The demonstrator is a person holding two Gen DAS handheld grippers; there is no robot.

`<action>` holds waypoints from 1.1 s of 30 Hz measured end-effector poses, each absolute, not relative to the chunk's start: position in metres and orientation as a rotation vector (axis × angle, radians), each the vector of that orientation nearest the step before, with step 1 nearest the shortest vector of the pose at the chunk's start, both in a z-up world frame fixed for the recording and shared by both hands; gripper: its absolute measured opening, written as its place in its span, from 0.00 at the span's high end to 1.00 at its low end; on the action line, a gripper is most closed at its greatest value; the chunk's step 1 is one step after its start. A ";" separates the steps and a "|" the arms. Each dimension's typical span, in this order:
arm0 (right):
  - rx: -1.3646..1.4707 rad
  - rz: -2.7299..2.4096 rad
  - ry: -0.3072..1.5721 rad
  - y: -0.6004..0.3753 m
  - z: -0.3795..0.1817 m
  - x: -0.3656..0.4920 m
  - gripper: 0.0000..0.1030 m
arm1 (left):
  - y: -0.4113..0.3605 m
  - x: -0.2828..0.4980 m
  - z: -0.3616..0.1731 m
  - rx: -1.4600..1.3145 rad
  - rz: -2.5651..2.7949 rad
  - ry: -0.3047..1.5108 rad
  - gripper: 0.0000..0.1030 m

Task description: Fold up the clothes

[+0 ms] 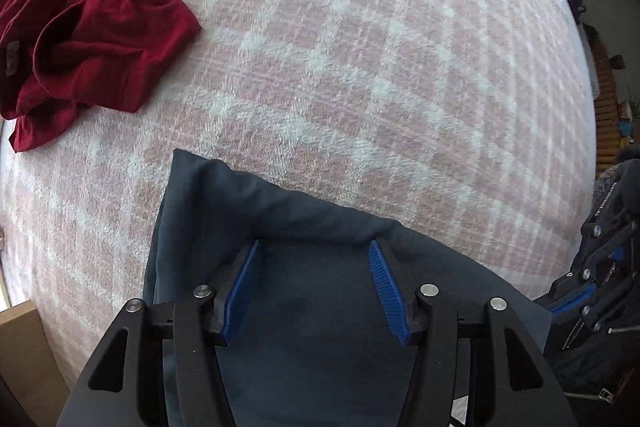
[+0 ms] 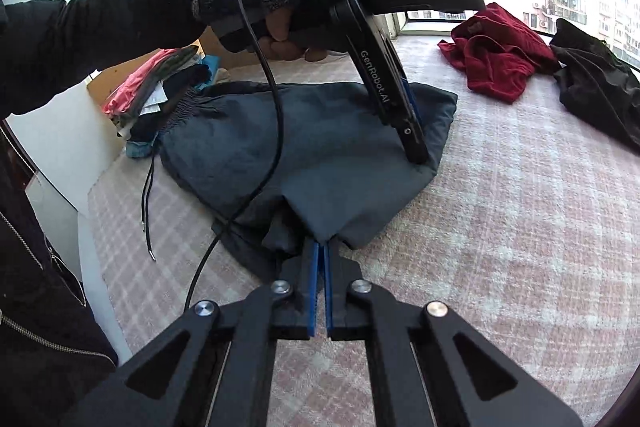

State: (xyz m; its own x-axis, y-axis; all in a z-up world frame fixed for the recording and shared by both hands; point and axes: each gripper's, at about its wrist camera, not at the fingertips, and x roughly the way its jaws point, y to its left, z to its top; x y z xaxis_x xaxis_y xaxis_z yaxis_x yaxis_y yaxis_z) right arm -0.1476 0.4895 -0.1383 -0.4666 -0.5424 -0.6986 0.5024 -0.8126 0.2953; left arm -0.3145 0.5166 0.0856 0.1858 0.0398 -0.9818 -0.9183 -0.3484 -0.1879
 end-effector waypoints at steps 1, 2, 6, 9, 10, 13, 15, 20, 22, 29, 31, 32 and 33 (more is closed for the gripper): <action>1.123 -2.254 -0.050 0.490 -0.141 -0.147 0.98 | 0.514 -0.317 0.087 -1.553 1.319 0.855 0.47; 1.144 -2.249 -0.034 0.491 -0.144 -0.147 0.98 | 0.510 -0.320 0.086 -1.554 1.319 0.851 0.47; 1.333 -2.279 -0.056 0.522 -0.162 -0.156 0.98 | 0.504 -0.307 0.095 -1.531 1.322 0.878 0.44; 1.379 -2.312 -0.111 0.545 -0.156 -0.153 0.97 | 0.502 -0.291 0.123 -1.532 1.371 0.882 0.44; 1.392 -2.329 -0.129 0.552 -0.153 -0.152 0.97 | 0.480 -0.273 0.139 -1.533 1.385 0.858 0.44; 1.391 -2.321 -0.220 0.556 -0.143 -0.156 0.93 | 0.415 -0.234 0.138 -1.518 1.388 0.759 0.44; 1.370 -2.265 -0.257 0.545 -0.142 -0.162 0.79 | 0.387 -0.215 0.141 -1.515 1.388 0.698 0.44; 1.472 -2.245 0.090 0.503 -0.168 -0.165 0.76 | 0.315 -0.177 0.142 -1.600 1.450 0.579 0.44; 1.439 -2.233 -0.013 0.511 -0.155 -0.165 0.76 | 0.295 -0.170 0.141 -1.644 1.512 0.548 0.44; 1.375 -2.248 0.189 0.477 -0.152 -0.153 0.68 | 0.283 -0.107 0.156 -1.583 1.621 0.368 0.44; 1.375 -2.268 0.331 0.464 -0.161 -0.144 0.68 | 0.320 -0.097 0.135 -1.548 1.614 0.354 0.44; 1.379 -2.273 0.391 0.458 -0.167 -0.143 0.68 | 0.328 -0.095 0.126 -1.535 1.615 0.343 0.44; 1.383 -2.272 0.428 0.454 -0.173 -0.142 0.68 | 0.334 -0.092 0.115 -1.526 1.623 0.332 0.44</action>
State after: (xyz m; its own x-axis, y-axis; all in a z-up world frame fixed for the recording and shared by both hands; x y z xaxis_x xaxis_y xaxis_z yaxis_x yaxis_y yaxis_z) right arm -0.1419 0.4539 -0.1727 -0.4001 -0.2100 -0.8921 0.5201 -0.8535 -0.0323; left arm -0.0923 0.3344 0.1148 0.1184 0.3967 -0.9103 -0.7224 -0.5946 -0.3531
